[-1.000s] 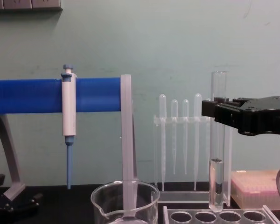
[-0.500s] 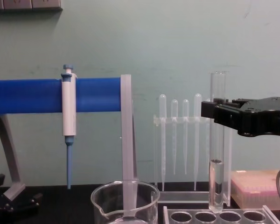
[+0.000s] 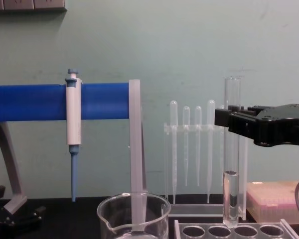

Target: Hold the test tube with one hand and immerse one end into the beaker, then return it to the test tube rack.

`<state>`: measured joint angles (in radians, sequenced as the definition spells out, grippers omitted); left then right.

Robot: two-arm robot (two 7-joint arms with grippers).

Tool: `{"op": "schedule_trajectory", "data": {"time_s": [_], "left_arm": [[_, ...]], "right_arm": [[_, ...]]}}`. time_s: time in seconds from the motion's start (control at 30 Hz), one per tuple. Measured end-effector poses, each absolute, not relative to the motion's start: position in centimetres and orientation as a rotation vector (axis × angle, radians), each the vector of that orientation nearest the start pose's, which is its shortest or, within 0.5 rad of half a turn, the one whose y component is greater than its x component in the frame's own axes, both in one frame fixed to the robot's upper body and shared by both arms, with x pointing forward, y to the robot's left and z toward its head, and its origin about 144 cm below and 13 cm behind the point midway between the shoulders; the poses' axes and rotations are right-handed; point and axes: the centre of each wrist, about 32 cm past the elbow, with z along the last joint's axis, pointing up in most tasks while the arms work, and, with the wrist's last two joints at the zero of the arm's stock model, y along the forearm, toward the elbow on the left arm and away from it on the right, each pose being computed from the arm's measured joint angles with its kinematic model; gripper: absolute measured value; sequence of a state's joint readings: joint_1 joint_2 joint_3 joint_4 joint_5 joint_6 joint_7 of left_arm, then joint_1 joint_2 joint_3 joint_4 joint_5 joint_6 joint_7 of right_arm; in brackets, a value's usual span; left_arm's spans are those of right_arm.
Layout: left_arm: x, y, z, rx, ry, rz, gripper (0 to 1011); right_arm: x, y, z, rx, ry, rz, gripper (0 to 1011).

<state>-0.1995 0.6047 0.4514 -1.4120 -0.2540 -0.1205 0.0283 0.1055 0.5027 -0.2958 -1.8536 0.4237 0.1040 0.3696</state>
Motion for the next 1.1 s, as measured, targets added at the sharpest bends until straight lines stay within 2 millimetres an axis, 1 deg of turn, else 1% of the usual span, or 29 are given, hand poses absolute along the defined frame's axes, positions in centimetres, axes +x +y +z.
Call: {"op": "schedule_trajectory", "data": {"time_s": [1.1], "left_arm": [[48.86,30.97,113.98,0.304,-0.285,1.248,1000]], "right_arm": [[45.83,-24.71,124.51,0.005,-0.146,-0.817,224]]}}
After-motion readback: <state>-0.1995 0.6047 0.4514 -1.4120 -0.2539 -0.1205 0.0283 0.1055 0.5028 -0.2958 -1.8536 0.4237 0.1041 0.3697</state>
